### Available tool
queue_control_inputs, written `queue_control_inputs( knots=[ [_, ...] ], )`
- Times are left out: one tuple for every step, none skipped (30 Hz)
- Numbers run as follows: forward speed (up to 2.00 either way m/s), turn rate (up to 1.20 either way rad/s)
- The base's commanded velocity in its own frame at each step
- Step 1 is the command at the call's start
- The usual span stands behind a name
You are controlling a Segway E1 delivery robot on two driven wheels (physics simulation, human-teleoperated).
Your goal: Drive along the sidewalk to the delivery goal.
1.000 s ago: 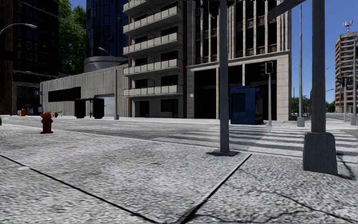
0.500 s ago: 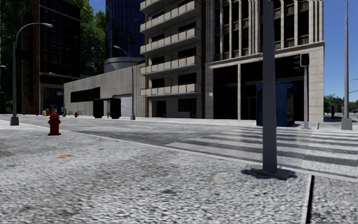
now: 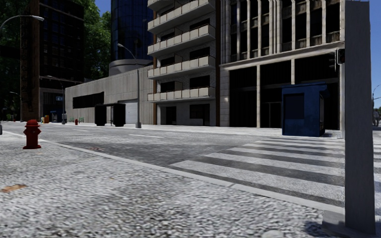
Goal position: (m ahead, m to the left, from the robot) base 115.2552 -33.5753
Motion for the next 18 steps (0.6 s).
queue_control_inputs(
  knots=[
    [2.0,0.0],
    [2.0,-0.05],
    [2.0,-0.19],
    [2.0,-0.35],
    [2.0,-0.53],
    [2.0,-0.72],
    [2.0,-0.8],
    [2.0,-0.82],
    [2.0,-0.82],
    [2.0,-0.83],
    [2.0,-0.83],
    [2.0,-0.83],
    [2.0,-0.83],
    [2.0,-0.83],
    [2.0,-0.83],
    [2.0,-0.83],
    [2.0,-0.83],
    [2.0,-0.83]
  ],
)
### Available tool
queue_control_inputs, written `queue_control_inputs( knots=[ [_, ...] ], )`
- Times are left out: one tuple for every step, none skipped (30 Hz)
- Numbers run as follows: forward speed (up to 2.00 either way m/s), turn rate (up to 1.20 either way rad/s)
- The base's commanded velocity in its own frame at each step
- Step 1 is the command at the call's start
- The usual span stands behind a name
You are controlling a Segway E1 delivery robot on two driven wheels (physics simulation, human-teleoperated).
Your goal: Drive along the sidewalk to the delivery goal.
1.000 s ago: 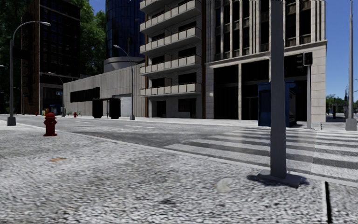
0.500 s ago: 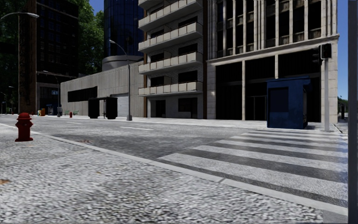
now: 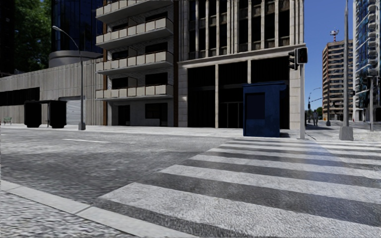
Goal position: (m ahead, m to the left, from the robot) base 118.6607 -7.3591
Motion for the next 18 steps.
queue_control_inputs(
  knots=[
    [2.0,-0.83],
    [2.0,-0.83],
    [2.0,-0.83],
    [2.0,-0.83],
    [2.0,-0.83],
    [2.0,-0.83],
    [2.0,-0.83],
    [2.0,-0.83],
    [2.0,-0.83],
    [2.0,-0.83],
    [2.0,-0.79],
    [2.0,-0.79],
    [2.0,-0.71],
    [2.0,-0.68],
    [2.0,-0.67],
    [2.0,-0.67],
    [2.0,-0.67],
    [2.0,-0.67]
  ],
)
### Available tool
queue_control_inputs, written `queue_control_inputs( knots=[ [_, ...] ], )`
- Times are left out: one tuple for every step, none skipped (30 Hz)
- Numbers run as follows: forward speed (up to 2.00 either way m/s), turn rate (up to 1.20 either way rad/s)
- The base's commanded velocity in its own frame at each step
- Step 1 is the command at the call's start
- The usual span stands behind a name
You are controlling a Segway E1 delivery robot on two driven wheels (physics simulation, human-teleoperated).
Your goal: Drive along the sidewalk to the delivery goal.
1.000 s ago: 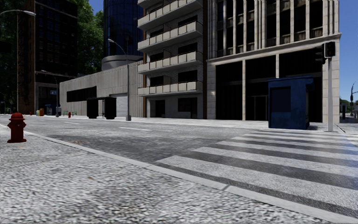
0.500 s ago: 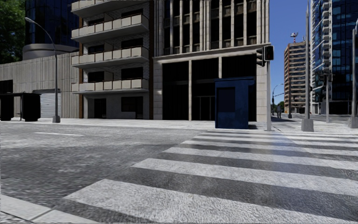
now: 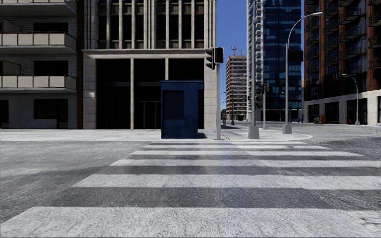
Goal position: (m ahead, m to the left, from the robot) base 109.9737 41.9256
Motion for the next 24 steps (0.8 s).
queue_control_inputs(
  knots=[
    [2.0,-0.66],
    [2.0,-0.66],
    [2.0,-0.66],
    [2.0,-0.66],
    [2.0,-0.66],
    [2.0,-0.66],
    [2.0,-0.66],
    [2.0,-0.22],
    [2.0,-0.11],
    [2.0,-0.11],
    [2.0,-0.07],
    [2.0,-0.06],
    [2.0,-0.06],
    [2.0,-0.05],
    [2.0,-0.05],
    [2.0,-0.05],
    [2.0,-0.05],
    [2.0,-0.05],
    [2.0,-0.05],
    [2.0,-0.05],
    [2.0,-0.16],
    [2.0,-0.41],
    [2.0,-0.63],
    [2.0,-0.63]
  ],
)
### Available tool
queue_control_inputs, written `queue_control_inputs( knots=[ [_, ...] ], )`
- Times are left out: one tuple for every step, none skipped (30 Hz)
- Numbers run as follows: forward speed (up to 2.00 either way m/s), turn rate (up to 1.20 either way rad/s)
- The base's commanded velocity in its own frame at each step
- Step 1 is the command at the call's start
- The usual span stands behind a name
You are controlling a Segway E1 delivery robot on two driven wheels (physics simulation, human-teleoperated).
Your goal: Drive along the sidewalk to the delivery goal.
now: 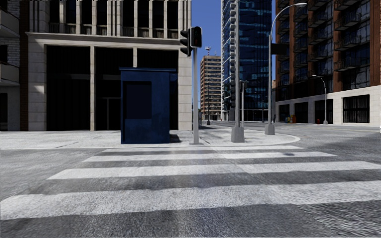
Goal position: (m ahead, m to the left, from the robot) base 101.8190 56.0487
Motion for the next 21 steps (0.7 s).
queue_control_inputs(
  knots=[
    [2.0,-0.86],
    [2.0,-0.99],
    [2.0,-1.02],
    [2.0,-1.02],
    [2.0,-1.02],
    [2.0,-1.02],
    [2.0,-1.01],
    [2.0,-0.28],
    [2.0,-0.06],
    [2.0,0.0],
    [2.0,0.0],
    [2.0,0.0],
    [2.0,0.0],
    [2.0,0.0],
    [2.0,0.0],
    [2.0,0.0],
    [2.0,0.0],
    [2.0,0.0],
    [2.0,0.0],
    [2.0,0.0],
    [2.0,0.0]
  ],
)
